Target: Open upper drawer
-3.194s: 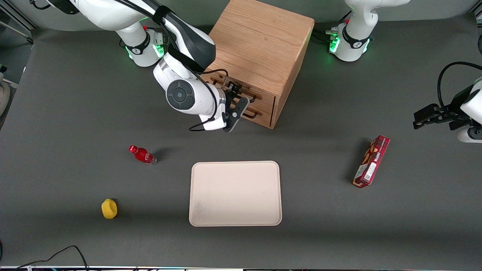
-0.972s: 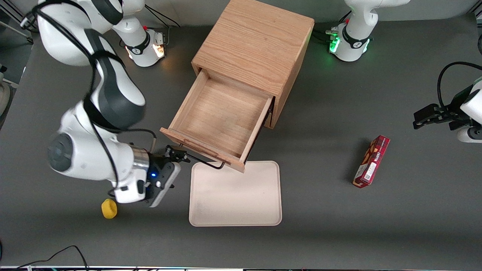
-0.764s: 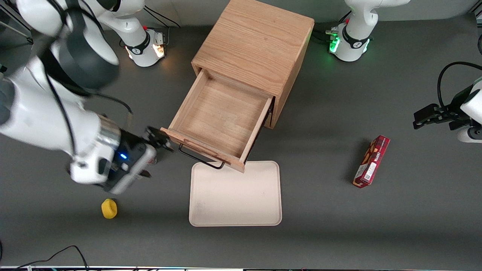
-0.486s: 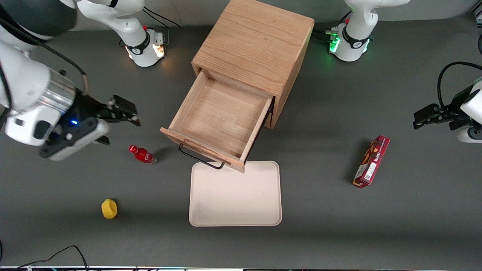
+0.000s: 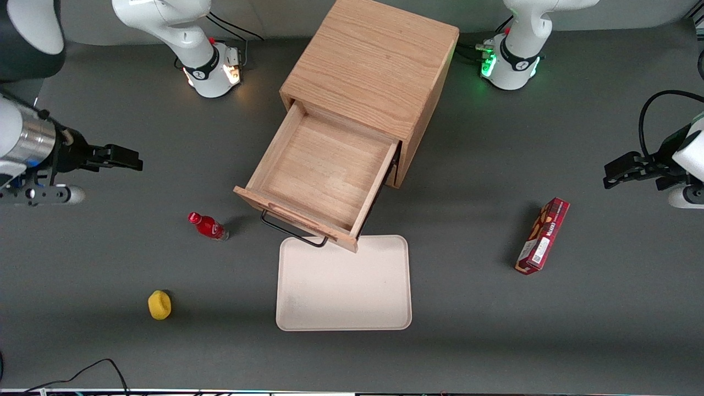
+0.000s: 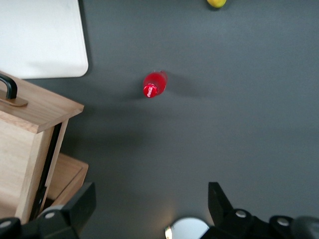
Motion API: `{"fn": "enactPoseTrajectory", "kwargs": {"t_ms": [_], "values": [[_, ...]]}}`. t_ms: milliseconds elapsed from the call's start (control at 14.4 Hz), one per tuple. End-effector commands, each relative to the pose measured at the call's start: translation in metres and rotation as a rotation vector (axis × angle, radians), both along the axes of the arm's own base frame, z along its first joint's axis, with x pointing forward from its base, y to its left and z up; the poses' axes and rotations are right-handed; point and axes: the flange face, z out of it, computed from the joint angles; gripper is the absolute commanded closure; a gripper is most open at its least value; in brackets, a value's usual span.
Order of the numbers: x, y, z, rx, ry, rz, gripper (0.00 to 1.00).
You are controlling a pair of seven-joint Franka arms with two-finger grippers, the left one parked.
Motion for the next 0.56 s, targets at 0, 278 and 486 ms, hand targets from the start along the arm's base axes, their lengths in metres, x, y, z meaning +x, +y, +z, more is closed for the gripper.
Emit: {"fn": "enactPoseTrajectory", "kwargs": {"t_ms": [0, 278, 486], "values": [[-0.086, -0.004, -0.026, -0.026, -0.069, -0.024, 0.00], [-0.056, -0.010, -0.002, -0.092, -0.111, -0.081, 0.00], [-0.055, -0.013, 0.006, -0.093, -0.108, -0.086, 0.00]]}}
